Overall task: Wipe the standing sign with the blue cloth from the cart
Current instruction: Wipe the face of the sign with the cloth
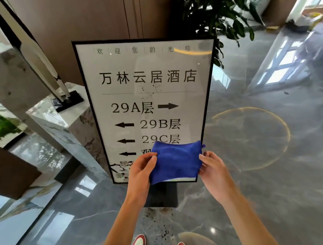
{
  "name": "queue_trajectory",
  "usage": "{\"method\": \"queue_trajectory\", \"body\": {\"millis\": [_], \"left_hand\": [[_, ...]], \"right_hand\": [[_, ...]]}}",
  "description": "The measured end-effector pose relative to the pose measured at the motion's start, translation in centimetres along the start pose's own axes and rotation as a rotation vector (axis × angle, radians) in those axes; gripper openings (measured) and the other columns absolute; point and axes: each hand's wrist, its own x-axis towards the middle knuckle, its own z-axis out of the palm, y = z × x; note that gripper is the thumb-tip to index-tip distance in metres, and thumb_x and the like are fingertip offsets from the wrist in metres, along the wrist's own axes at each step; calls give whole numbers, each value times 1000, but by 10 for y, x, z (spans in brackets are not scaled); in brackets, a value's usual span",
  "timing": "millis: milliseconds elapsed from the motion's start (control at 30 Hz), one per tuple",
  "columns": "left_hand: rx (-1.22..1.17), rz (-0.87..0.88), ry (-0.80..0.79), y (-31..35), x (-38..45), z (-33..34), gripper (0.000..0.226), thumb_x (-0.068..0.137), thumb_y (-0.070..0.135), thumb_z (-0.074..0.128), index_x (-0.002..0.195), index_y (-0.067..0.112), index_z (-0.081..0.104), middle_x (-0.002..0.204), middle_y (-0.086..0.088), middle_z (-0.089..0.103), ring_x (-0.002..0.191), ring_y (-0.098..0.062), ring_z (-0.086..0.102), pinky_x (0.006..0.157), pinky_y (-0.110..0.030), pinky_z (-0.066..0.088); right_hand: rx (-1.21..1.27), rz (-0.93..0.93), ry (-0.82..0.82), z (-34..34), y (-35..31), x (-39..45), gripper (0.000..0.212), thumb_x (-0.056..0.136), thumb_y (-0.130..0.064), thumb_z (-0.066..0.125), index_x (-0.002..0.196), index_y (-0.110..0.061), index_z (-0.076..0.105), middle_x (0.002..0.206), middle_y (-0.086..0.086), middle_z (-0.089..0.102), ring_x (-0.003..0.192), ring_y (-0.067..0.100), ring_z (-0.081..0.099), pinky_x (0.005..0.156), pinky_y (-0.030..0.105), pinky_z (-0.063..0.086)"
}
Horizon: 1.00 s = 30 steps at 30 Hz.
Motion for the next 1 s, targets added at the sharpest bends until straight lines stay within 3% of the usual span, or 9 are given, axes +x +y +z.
{"method": "queue_trajectory", "body": {"millis": [67, 133, 200, 367, 533, 700, 833, 933, 1000], "left_hand": [[44, 2, -34, 1, 9, -4, 18, 82, 25, 80, 99, 23, 76, 103, -3, 76, 96, -16, 70, 82, -31, 55], [59, 4, -67, 3, 17, -9, 23, 81, 22, 81, 103, 24, 74, 107, -5, 76, 101, -20, 72, 80, -30, 58], [30, -18, -86, 6, 23, -12, 24, 81, 21, 78, 104, 23, 74, 110, -6, 75, 102, -22, 73, 76, -26, 58], [-44, -99, -181, 22, 36, -13, 22, 83, 10, 75, 105, 16, 75, 108, -13, 76, 98, -24, 73, 73, -27, 58], [-105, -154, -254, 29, 39, -12, 20, 91, 2, 65, 104, 10, 77, 113, -15, 75, 106, -28, 72, 80, -30, 59], [-215, -233, -298, 36, 37, -11, 24, 86, 5, 68, 109, 6, 76, 119, -17, 73, 109, -28, 71, 79, -28, 59], [-336, -314, -285, 39, 34, -8, 28, 88, 4, 65, 115, 2, 73, 124, -21, 69, 114, -34, 68, 81, -32, 60], [-410, -371, -298, 41, 31, -7, 32, 89, 4, 62, 119, -1, 71, 129, -24, 66, 118, -37, 65, 88, -37, 59], [-469, -403, -331, 44, 29, -9, 36, 90, 5, 60, 125, -3, 67, 133, -24, 63, 121, -37, 63, 95, -40, 57]], "right_hand": [[35, 47, -3, 4, 8, 7, 20, 81, -18, 70, 90, -8, 55, 95, 17, 63, 88, 34, 58, 68, 36, 38], [79, 124, -53, 5, 21, 13, 38, 93, -21, 60, 117, 8, 58, 129, 27, 61, 121, 44, 56, 88, 44, 42], [141, 188, -112, 8, 32, 16, 48, 98, -27, 57, 136, 3, 56, 144, 24, 55, 140, 43, 43, 105, 46, 36], [358, 197, -154, 14, 63, 14, 59, 93, -30, 69, 142, -2, 52, 151, 23, 46, 138, 37, 48, 105, 44, 50], [429, 248, -88, 21, 99, 13, 56, 97, -21, 63, 146, -2, 46, 157, 24, 37, 144, 42, 39, 115, 54, 36], [543, 229, -181, 32, 125, 14, 70, 104, -51, 38, 156, -8, 25, 162, 20, 29, 150, 39, 28, 120, 51, 20], [550, 310, -156, 44, 143, 19, 86, 76, -76, 60, 136, -13, 62, 144, 18, 56, 124, 39, 58, 106, 49, 38], [494, 278, -133, 55, 143, 24, 109, 56, -78, 78, 141, -14, 57, 151, 19, 49, 132, 41, 51, 118, 53, 23], [560, 261, -168, 61, 137, 25, 116, 52, -75, 84, 144, -12, 53, 152, 19, 48, 137, 41, 49, 113, 55, 36]]}}
